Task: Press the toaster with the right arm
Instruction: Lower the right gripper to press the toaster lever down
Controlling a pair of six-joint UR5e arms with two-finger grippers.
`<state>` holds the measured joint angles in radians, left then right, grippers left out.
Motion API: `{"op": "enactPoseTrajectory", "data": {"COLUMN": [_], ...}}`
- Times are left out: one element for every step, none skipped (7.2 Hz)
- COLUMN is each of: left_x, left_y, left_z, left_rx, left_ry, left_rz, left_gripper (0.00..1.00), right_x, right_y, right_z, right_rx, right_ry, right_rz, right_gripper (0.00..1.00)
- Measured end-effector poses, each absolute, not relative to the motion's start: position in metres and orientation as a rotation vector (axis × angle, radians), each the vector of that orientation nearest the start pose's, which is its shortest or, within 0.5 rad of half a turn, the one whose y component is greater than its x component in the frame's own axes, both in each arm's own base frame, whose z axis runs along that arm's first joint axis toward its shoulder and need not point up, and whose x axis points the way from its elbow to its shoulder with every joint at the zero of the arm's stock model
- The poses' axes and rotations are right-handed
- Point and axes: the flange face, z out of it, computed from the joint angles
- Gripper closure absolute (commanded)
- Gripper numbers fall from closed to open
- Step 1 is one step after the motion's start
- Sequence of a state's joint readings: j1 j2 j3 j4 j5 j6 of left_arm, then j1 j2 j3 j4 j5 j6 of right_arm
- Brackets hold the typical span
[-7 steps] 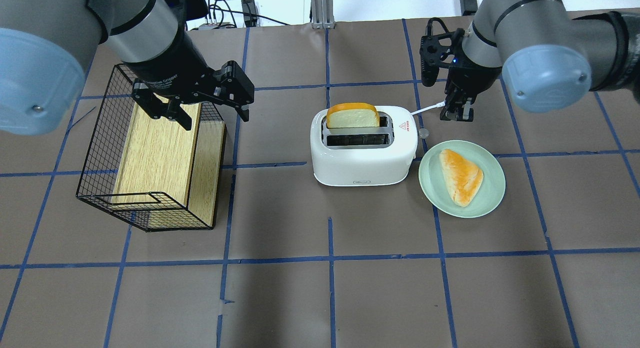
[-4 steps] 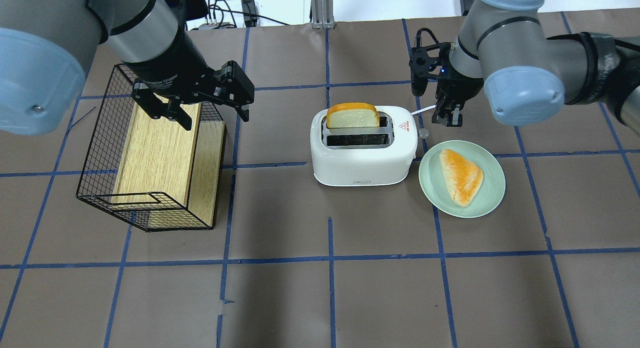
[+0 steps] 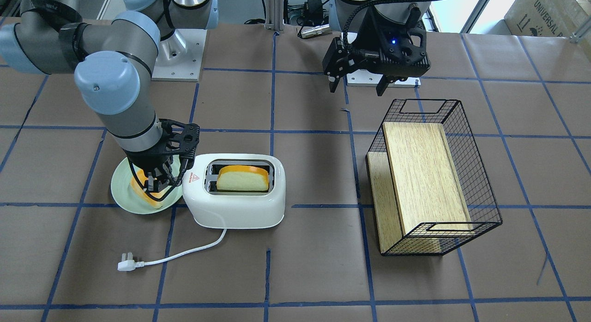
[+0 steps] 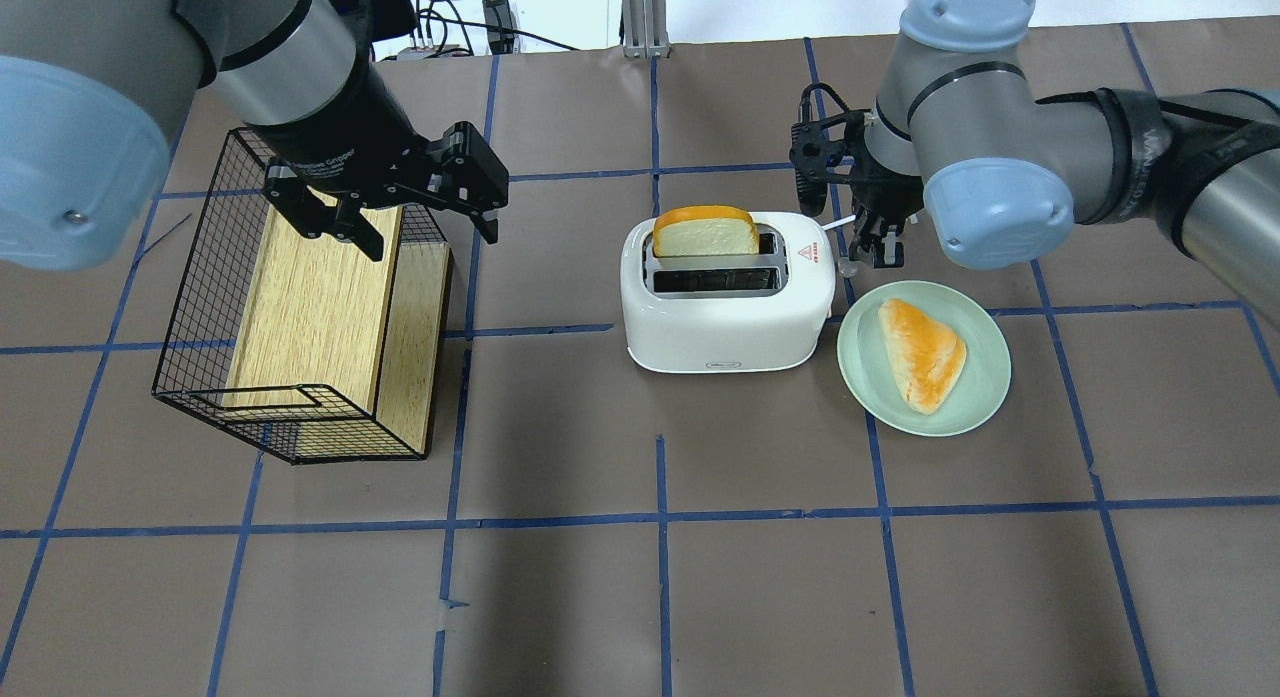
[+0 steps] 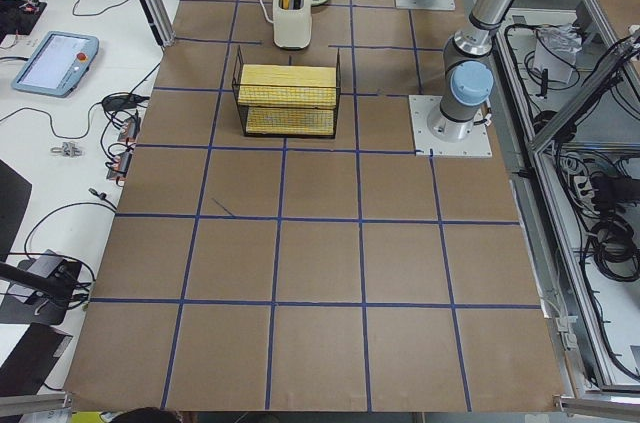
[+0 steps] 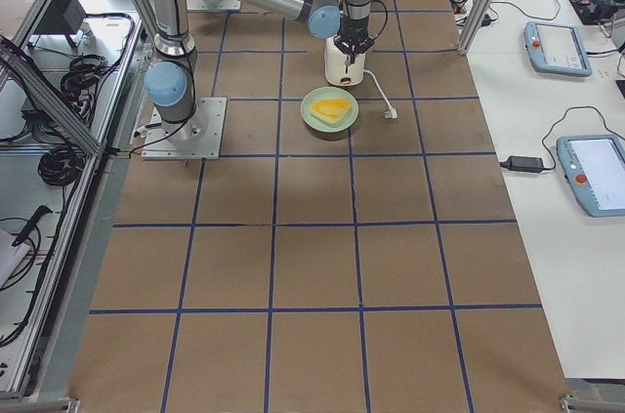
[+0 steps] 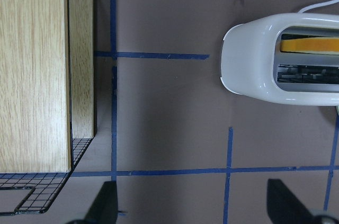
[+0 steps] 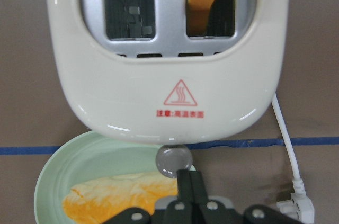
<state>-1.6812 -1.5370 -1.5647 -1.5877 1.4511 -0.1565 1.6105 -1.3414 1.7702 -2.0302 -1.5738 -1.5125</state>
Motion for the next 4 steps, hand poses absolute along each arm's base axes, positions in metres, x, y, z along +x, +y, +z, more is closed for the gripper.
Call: {"op": "enactPoseTrajectory", "data": {"left_x": [-0.197,-0.197,-0.197,-0.197], "left_y": [-0.461,-0.461,-0.461,-0.461], "left_z": [0.506,0.506,0.506,0.506], "left_rx": [-0.073,-0.073,-0.073,-0.073], "left_ry": [3.262,3.262,3.262,3.262], "left_rz": [-0.011,-0.011,-0.011,-0.011], "left_gripper": [0.00,0.00,0.00,0.00], "right_x": [0.155,0.155,0.156,0.156], "right_y": [-0.548,-0.544,-0.541,-0.537], "right_z": [0.310,0.301,0.293,0.287], "right_rx": [-2.217,-2.218,-2.220,-2.224], "right_ry": [2.262,2.263,2.263,2.266], "right_rz": [-0.039,-0.044,-0.053,-0.070], "right_gripper": [0.88,0.88,0.88,0.88]}}
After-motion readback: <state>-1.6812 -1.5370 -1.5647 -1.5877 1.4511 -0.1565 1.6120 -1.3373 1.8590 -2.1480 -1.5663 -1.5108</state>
